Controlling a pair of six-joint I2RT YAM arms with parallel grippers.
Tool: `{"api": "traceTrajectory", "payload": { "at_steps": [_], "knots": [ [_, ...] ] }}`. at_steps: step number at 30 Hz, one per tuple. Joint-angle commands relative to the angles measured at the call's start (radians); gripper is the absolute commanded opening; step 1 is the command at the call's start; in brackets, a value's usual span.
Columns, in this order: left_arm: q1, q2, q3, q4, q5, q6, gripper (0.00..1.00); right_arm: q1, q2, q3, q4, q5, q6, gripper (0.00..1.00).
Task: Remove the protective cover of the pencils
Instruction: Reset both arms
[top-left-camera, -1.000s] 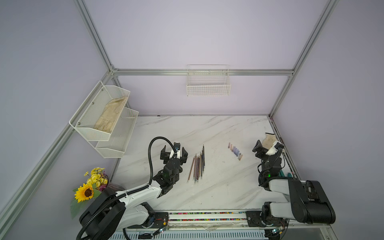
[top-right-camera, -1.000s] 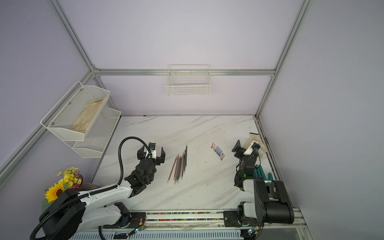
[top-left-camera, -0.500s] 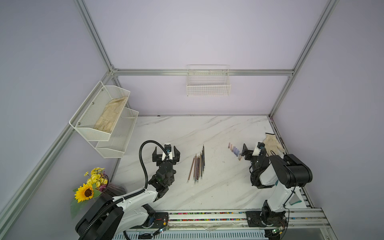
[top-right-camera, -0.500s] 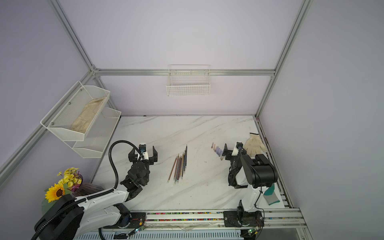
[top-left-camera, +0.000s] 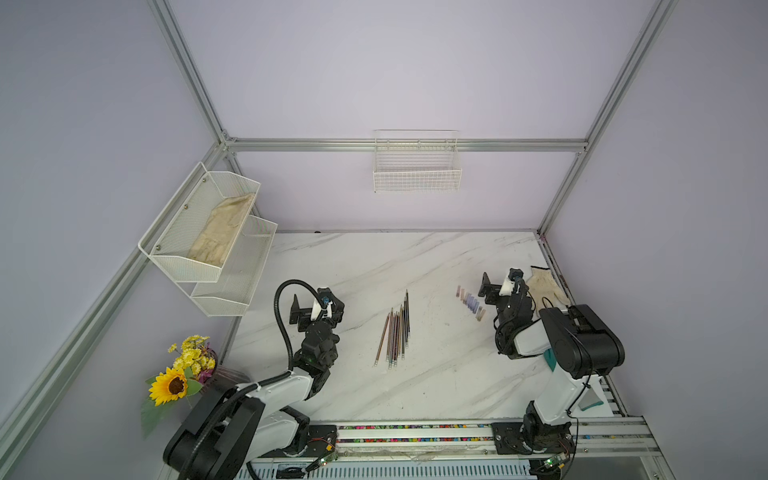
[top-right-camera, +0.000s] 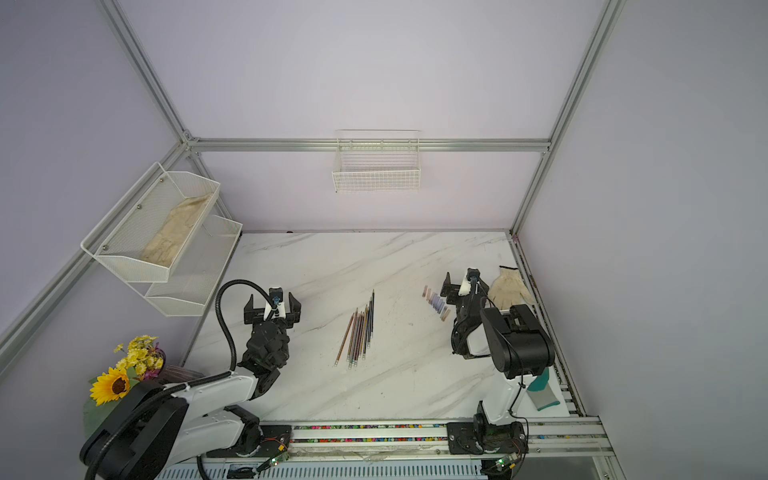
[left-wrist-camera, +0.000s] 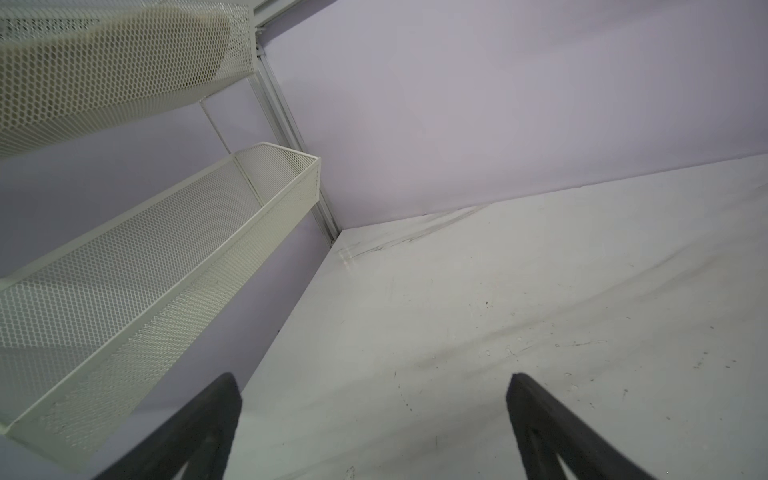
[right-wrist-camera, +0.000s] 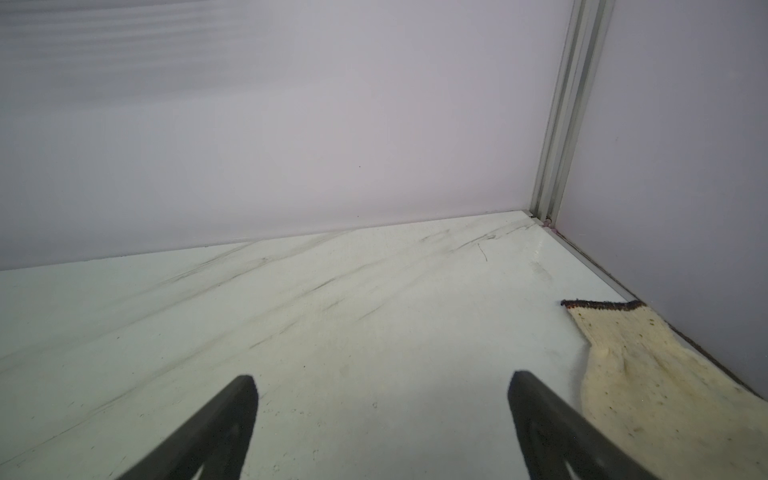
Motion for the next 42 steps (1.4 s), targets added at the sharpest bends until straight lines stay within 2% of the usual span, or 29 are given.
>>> {"api": "traceTrajectory", "payload": {
  "at_steps": [1, 5, 8, 11, 16, 18, 20, 21, 23, 25, 26, 30, 32, 33, 34, 35, 36, 37, 38, 39, 40, 42],
  "knots": [
    [0.028, 0.168, -0.018, 0.306, 0.023, 0.042, 1.00, -0.004, -0.008, 0.006, 0.000, 0.013, -0.019, 0.97],
    [0.044, 0.351, -0.011, 0.494, -0.023, 0.020, 1.00, -0.006, -0.008, 0.009, -0.009, 0.006, -0.014, 0.97],
    [0.057, 0.373, 0.002, 0.496, 0.000, 0.017, 1.00, -0.011, -0.009, 0.014, -0.017, -0.002, -0.011, 0.97],
    [0.100, 0.365, -0.011, 0.493, 0.034, -0.037, 1.00, -0.012, -0.009, 0.013, -0.017, -0.003, -0.012, 0.97],
    [0.189, 0.341, -0.095, 0.492, 0.313, -0.114, 1.00, -0.012, -0.009, 0.012, -0.017, -0.003, -0.012, 0.97],
    [0.219, 0.371, -0.074, 0.496, 0.367, -0.123, 1.00, -0.011, -0.009, 0.012, -0.017, -0.003, -0.014, 0.97],
    [0.265, 0.365, -0.031, 0.418, 0.388, -0.161, 1.00, -0.012, -0.009, 0.012, -0.018, -0.003, -0.015, 0.97],
    [0.284, 0.341, 0.005, 0.309, 0.404, -0.184, 1.00, -0.012, -0.009, 0.011, -0.017, -0.002, -0.014, 0.97],
    [0.344, 0.288, 0.093, 0.041, 0.513, -0.233, 1.00, -0.012, -0.008, 0.012, -0.017, -0.004, -0.010, 0.97],
    [0.395, 0.282, 0.172, -0.120, 0.577, -0.280, 1.00, -0.045, -0.009, 0.027, -0.051, 0.004, 0.046, 0.97],
    [0.416, 0.278, 0.173, -0.127, 0.613, -0.295, 1.00, -0.056, -0.015, 0.022, -0.050, -0.011, 0.049, 0.97],
    [0.420, 0.287, 0.155, -0.074, 0.624, -0.288, 1.00, -0.053, -0.018, 0.021, -0.048, -0.016, 0.027, 0.97],
    [0.419, 0.282, 0.151, -0.071, 0.635, -0.277, 1.00, -0.051, -0.025, -0.023, 0.017, -0.241, -0.070, 0.97],
    [0.419, 0.281, 0.147, -0.064, 0.637, -0.277, 1.00, -0.051, -0.027, -0.060, 0.086, -0.260, -0.071, 0.97],
    [0.419, 0.284, 0.148, -0.063, 0.638, -0.277, 1.00, -0.051, -0.020, -0.069, 0.115, -0.225, -0.052, 0.97],
    [0.420, 0.282, 0.147, -0.063, 0.637, -0.278, 1.00, -0.051, -0.008, -0.046, 0.090, -0.126, -0.007, 0.97],
    [0.419, 0.284, 0.149, -0.064, 0.635, -0.278, 1.00, -0.053, -0.006, 0.009, -0.017, 0.043, 0.069, 0.97],
    [0.419, 0.284, 0.149, -0.064, 0.634, -0.278, 1.00, -0.045, -0.025, 0.028, -0.082, 0.091, 0.076, 0.97],
    [0.419, 0.284, 0.149, -0.065, 0.635, -0.278, 1.00, -0.037, -0.017, 0.017, -0.040, 0.082, 0.047, 0.97],
    [0.419, 0.284, 0.149, -0.066, 0.636, -0.277, 1.00, -0.037, -0.003, 0.011, 0.000, -0.054, -0.015, 0.97],
    [0.419, 0.286, 0.151, -0.066, 0.638, -0.275, 1.00, -0.037, -0.021, 0.009, -0.039, -0.179, -0.062, 0.97],
    [0.418, 0.285, 0.151, -0.066, 0.640, -0.275, 1.00, -0.037, -0.014, -0.016, 0.031, -0.183, -0.060, 0.97]
  ]
}}
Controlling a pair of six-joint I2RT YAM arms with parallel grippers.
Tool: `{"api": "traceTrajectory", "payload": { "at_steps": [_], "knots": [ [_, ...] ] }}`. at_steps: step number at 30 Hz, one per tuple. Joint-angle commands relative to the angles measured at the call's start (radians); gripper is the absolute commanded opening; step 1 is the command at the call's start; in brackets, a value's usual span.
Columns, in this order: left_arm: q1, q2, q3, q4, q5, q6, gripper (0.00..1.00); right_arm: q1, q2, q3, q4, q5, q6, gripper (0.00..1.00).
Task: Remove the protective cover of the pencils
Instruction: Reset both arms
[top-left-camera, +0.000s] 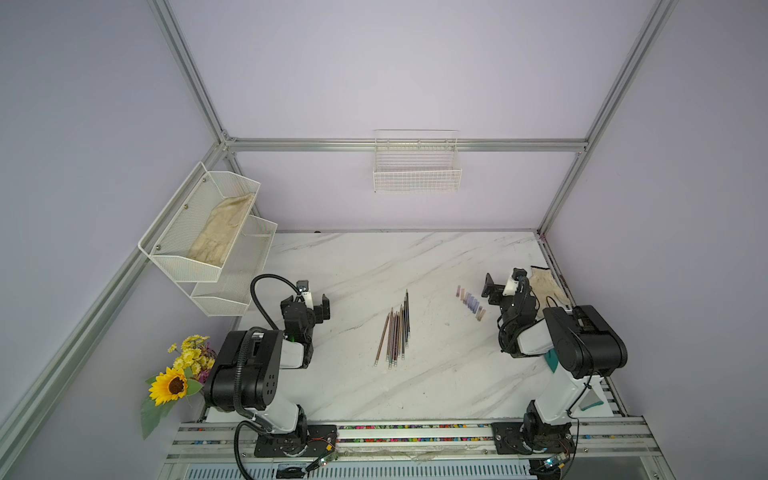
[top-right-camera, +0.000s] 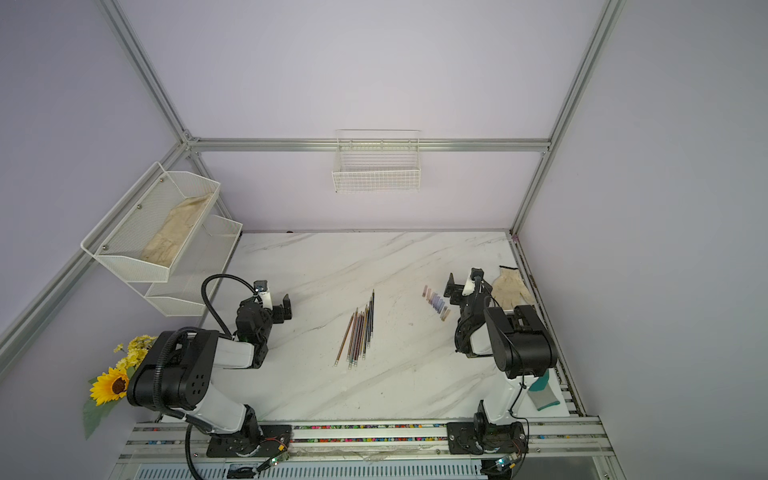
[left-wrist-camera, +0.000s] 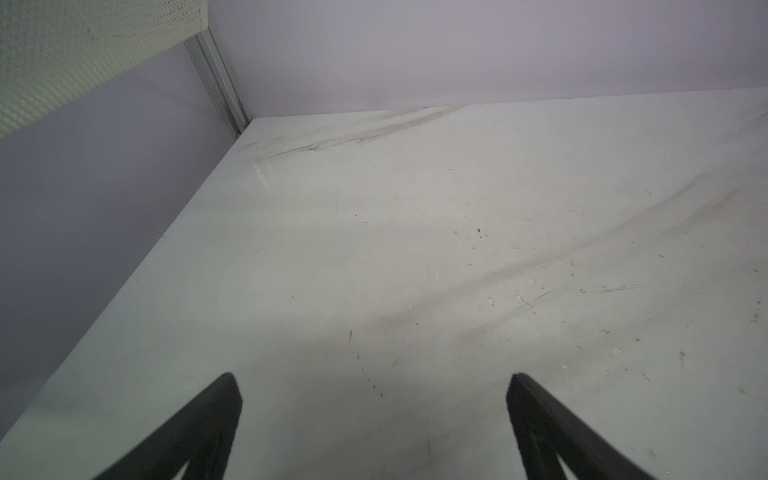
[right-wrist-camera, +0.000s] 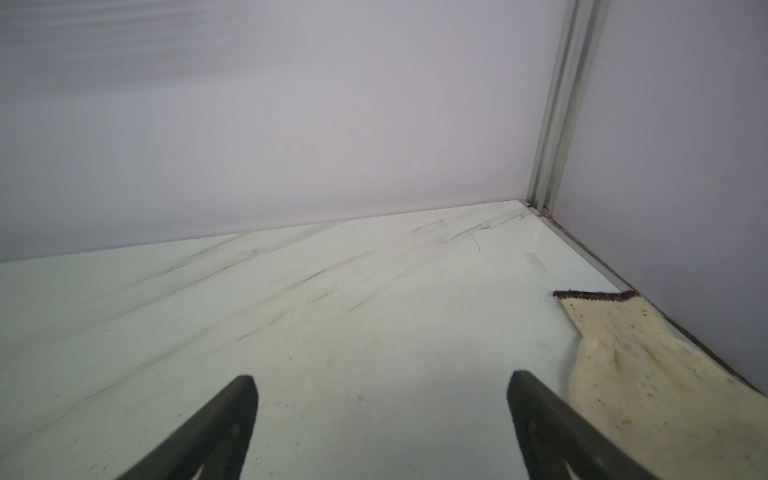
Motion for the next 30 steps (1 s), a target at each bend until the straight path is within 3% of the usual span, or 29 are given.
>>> {"api": "traceTrajectory", "payload": {
  "at_steps": [1, 2, 4, 8, 30],
  "knots": [
    [0.002, -0.021, 0.029, 0.027, 0.027, -0.012, 1.00, 0.006, 0.006, 0.016, 0.019, -0.021, -0.013, 0.97],
    [0.002, -0.024, 0.023, 0.034, 0.062, 0.000, 1.00, -0.005, -0.007, 0.051, -0.082, 0.007, 0.037, 0.97],
    [0.002, -0.020, 0.012, 0.063, 0.096, 0.011, 1.00, -0.023, 0.003, 0.037, -0.025, -0.004, 0.018, 0.97],
    [0.008, -0.019, 0.042, 0.005, 0.040, -0.024, 1.00, -0.023, -0.003, 0.035, -0.031, -0.005, 0.019, 0.97],
    [0.008, -0.019, 0.032, 0.025, 0.037, -0.022, 1.00, -0.021, 0.000, 0.048, -0.056, -0.008, 0.017, 0.97]
  ]
}}
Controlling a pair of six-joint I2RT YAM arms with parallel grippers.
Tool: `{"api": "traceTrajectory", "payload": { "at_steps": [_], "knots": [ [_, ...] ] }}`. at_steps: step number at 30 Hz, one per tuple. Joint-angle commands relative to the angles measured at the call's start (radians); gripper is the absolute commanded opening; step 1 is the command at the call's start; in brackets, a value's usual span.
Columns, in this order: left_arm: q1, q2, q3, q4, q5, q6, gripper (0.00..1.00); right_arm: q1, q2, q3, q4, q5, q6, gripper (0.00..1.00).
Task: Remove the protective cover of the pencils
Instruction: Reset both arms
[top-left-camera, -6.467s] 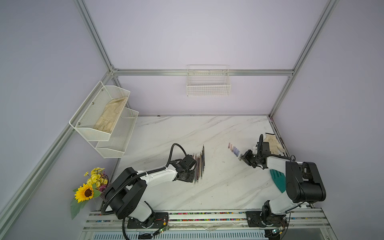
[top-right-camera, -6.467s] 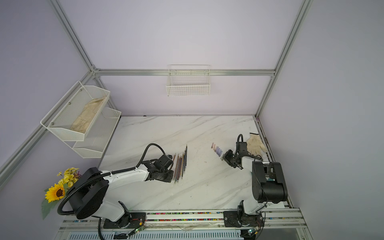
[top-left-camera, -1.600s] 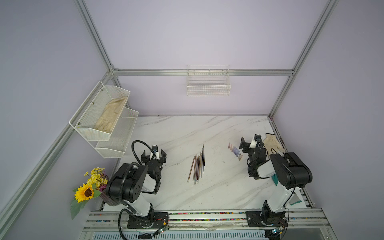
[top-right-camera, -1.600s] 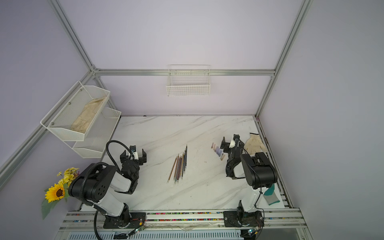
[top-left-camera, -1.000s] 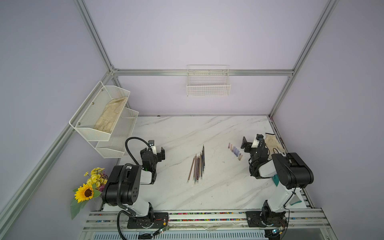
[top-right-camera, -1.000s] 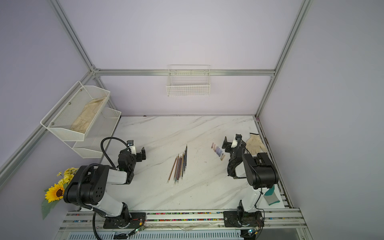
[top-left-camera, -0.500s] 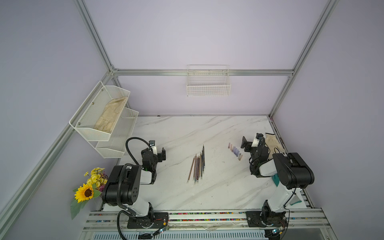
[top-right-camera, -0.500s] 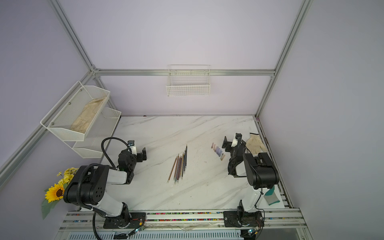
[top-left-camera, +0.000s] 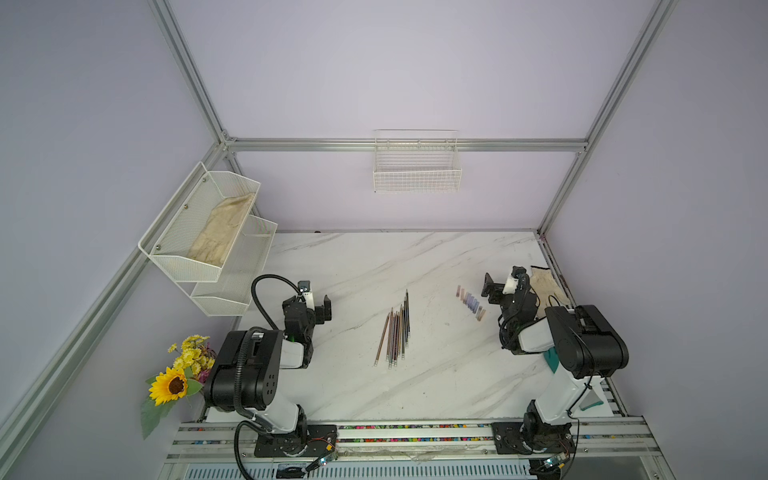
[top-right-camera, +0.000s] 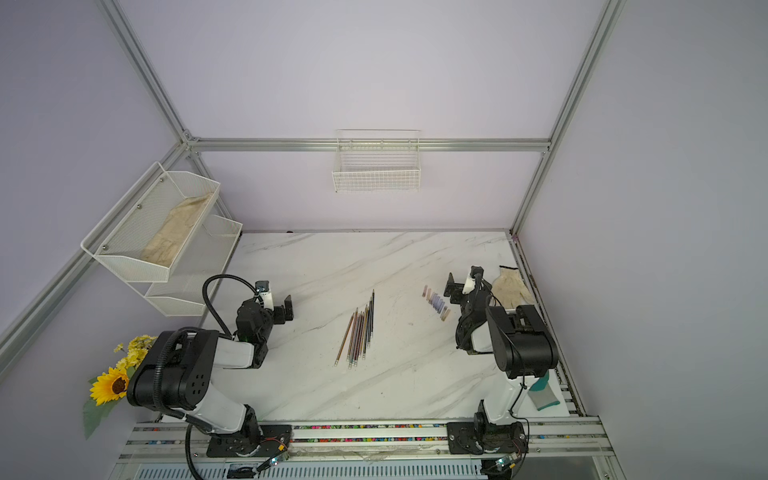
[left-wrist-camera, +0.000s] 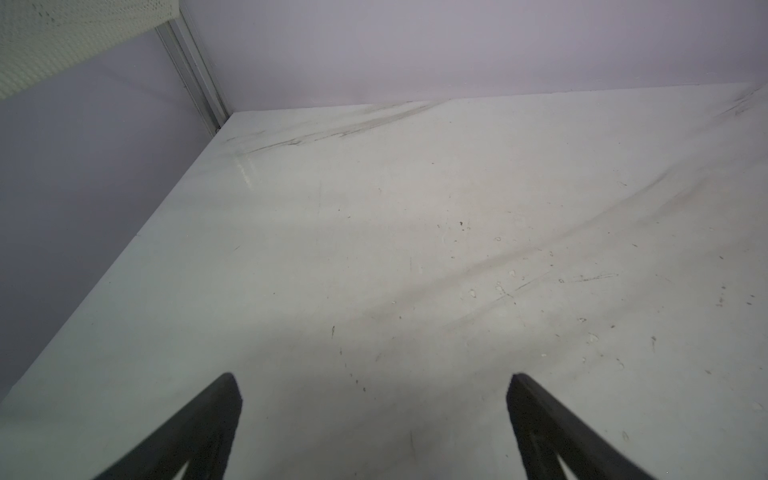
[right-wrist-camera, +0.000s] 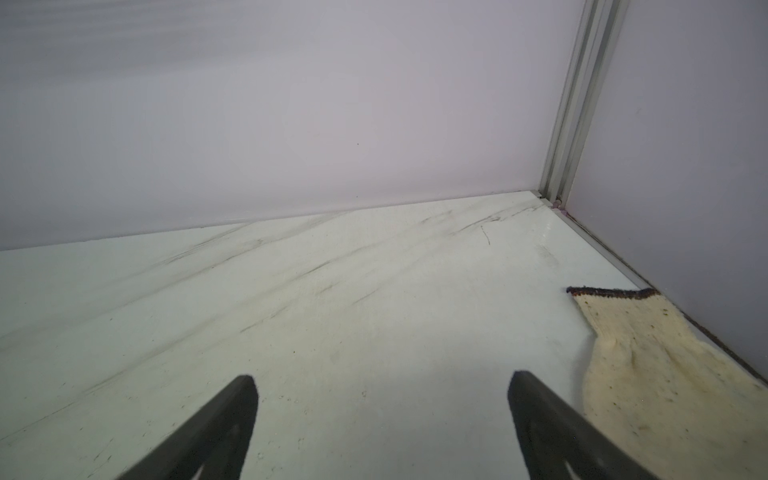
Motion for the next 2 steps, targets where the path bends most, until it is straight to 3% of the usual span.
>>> {"api": "traceTrajectory", "payload": {
  "at_steps": [1, 2],
  "knots": [
    [0.007, -0.019, 0.032, 0.038, -0.003, -0.016, 1.00, 0.001, -0.005, 0.008, 0.017, 0.002, -0.004, 0.97],
    [0.007, -0.019, 0.033, 0.038, -0.003, -0.016, 1.00, 0.001, -0.008, 0.005, 0.021, 0.003, -0.004, 0.97]
  ]
}}
